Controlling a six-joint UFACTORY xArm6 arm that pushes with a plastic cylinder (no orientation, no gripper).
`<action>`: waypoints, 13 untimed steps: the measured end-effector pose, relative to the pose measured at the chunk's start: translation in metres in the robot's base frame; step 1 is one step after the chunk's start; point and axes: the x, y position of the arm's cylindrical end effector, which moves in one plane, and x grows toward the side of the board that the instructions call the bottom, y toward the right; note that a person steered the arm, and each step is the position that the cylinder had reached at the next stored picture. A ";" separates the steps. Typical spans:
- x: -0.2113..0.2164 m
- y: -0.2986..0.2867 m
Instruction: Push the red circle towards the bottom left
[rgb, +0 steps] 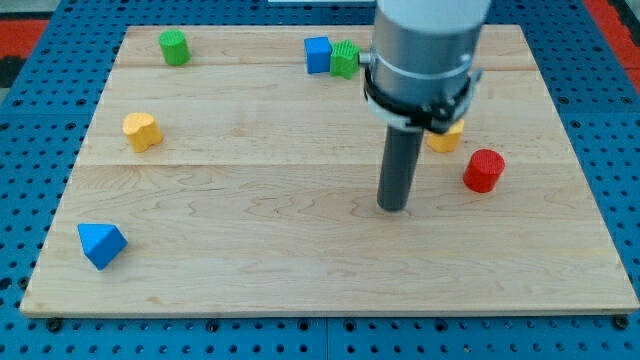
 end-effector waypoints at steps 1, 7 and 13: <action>0.007 0.000; -0.022 0.175; -0.063 0.110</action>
